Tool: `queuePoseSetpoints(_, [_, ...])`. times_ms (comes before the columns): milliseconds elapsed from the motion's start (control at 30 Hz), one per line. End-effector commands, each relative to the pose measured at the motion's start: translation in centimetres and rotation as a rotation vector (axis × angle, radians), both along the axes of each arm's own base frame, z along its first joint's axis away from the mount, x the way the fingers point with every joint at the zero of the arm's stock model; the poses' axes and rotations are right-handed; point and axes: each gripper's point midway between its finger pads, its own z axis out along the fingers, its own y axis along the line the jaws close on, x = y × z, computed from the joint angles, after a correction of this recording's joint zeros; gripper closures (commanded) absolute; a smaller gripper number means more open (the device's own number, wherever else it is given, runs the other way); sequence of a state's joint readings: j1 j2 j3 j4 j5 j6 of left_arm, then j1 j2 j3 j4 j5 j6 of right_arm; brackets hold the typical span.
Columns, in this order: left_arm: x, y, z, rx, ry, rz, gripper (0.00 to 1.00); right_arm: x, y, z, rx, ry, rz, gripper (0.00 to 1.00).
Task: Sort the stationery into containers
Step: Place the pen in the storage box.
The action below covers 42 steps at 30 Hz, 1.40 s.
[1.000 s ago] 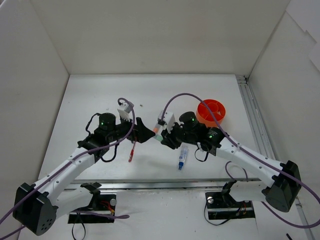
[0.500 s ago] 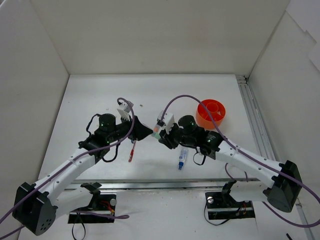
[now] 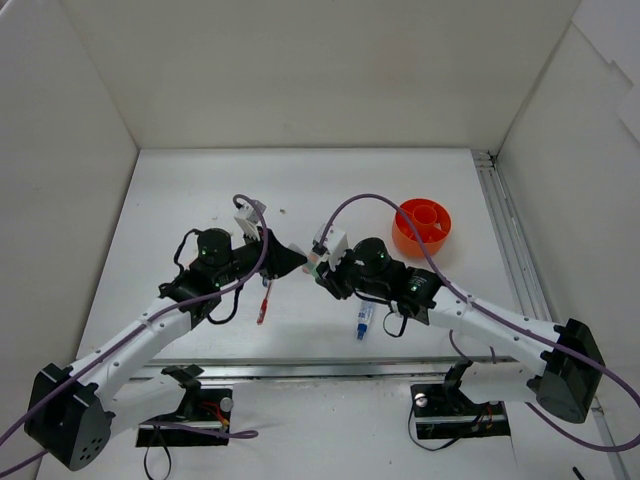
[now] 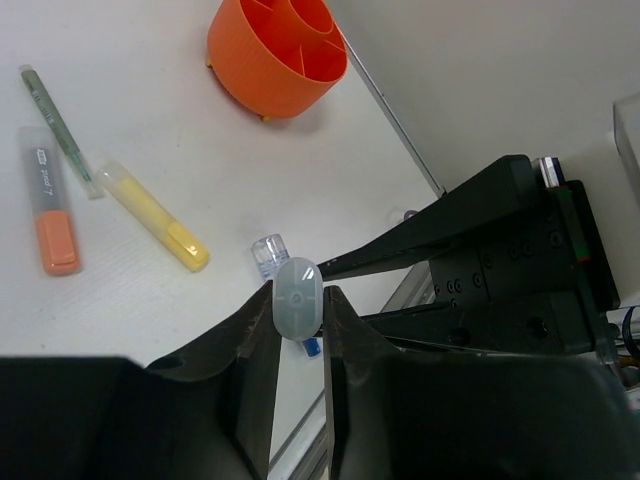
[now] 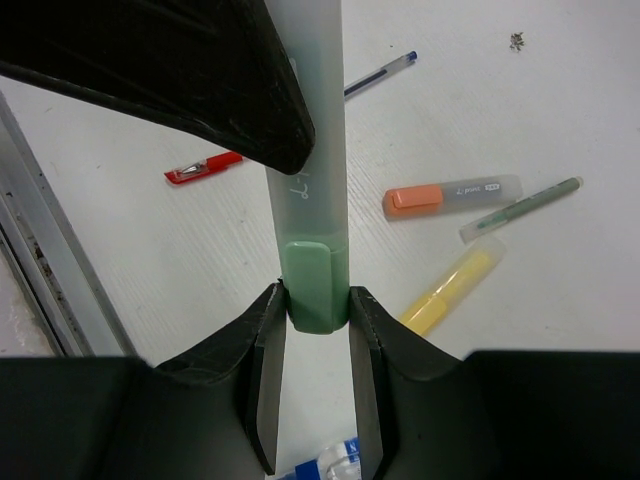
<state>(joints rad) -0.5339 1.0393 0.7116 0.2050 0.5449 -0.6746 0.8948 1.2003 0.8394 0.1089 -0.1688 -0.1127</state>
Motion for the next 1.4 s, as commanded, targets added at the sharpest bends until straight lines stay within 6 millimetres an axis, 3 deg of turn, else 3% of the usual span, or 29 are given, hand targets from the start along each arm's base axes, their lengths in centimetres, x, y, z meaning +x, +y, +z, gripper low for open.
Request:
queuePoseSetpoints(0, [1.0,-0.1,2.5,-0.064,-0.08,0.029,1.0,1.2,0.9,3.3,0.089,-0.082,-0.048,1.0])
queuePoseSetpoints(67, [1.0,-0.1,2.4,-0.076,-0.071,0.039,1.0,1.3,0.8,3.3,0.08,-0.076,-0.055,0.96])
queuePoseSetpoints(100, [1.2,0.1,2.5,-0.08,-0.072,0.053,1.0,1.3,0.7,3.2,0.068,-0.069,-0.059,0.86])
queuePoseSetpoints(233, [1.3,0.4,3.1,-0.119,-0.076,0.088,1.0,1.4,0.5,3.3,0.078,-0.057,-0.08,0.85])
queuePoseSetpoints(267, [1.3,0.5,3.2,-0.125,-0.074,0.098,1.0,1.4,0.5,3.4,0.082,-0.057,-0.084,0.81])
queuePoseSetpoints(300, [1.5,0.9,3.2,-0.134,-0.069,0.131,1.0,1.6,0.3,3.3,0.079,-0.056,-0.1,0.69])
queuePoseSetpoints(367, [1.6,1.3,3.5,-0.157,-0.053,0.163,1.0,1.6,0.2,3.6,0.09,-0.056,-0.11,0.67])
queuePoseSetpoints(433, [2.0,1.9,3.5,-0.18,-0.042,0.22,1.0,1.5,0.1,3.9,0.108,-0.04,-0.129,0.48])
queuePoseSetpoints(467, [2.0,2.1,3.4,-0.207,-0.026,0.237,1.0,1.5,-0.1,3.8,0.107,-0.029,-0.143,0.25])
queuePoseSetpoints(600, [2.7,2.9,3.7,-0.308,0.011,0.307,1.0,1.3,-0.9,4.8,0.188,0.001,-0.216,0.02])
queuePoseSetpoints(633, [2.7,2.8,4.0,-0.334,0.014,0.306,1.0,1.4,-1.2,5.0,0.233,0.019,-0.262,0.02])
queuePoseSetpoints(667, [2.9,2.9,4.4,-0.387,0.024,0.312,1.0,2.0,-1.1,6.6,0.324,-0.002,-0.302,0.02])
queuePoseSetpoints(700, [3.1,3.0,4.8,-0.411,0.023,0.312,1.0,1.9,-1.7,6.0,0.369,0.012,-0.338,0.02])
queuePoseSetpoints(767, [3.2,2.7,5.4,-0.45,0.024,0.296,1.0,2.4,-1.7,7.6,0.532,0.02,-0.399,0.02])
queuePoseSetpoints(800, [3.3,2.7,5.7,-0.471,0.029,0.286,1.0,2.4,-2.0,7.0,0.559,0.032,-0.418,0.02])
queuePoseSetpoints(867, [3.4,2.3,6.2,-0.493,0.023,0.267,1.0,2.5,-1.7,8.4,0.654,0.048,-0.429,0.02])
queuePoseSetpoints(1033, [3.3,2.0,7.2,-0.494,-0.016,0.236,1.0,2.9,-0.5,8.7,0.756,0.125,-0.437,0.02])
queuePoseSetpoints(1067, [3.4,2.1,7.0,-0.485,-0.008,0.247,1.0,3.4,-0.6,10.0,0.828,0.112,-0.432,0.02])
queuePoseSetpoints(1133, [3.4,2.3,6.9,-0.489,-0.007,0.26,1.0,3.4,-0.5,9.5,0.895,0.159,-0.43,0.02])
queuePoseSetpoints(1233, [3.3,2.6,7.1,-0.503,-0.019,0.267,1.0,4.4,-1.2,10.7,1.031,0.187,-0.432,0.02])
queuePoseSetpoints(1367, [3.1,2.6,7.4,-0.506,-0.035,0.263,1.0,4.3,-0.3,10.7,1.07,0.236,-0.394,0.02])
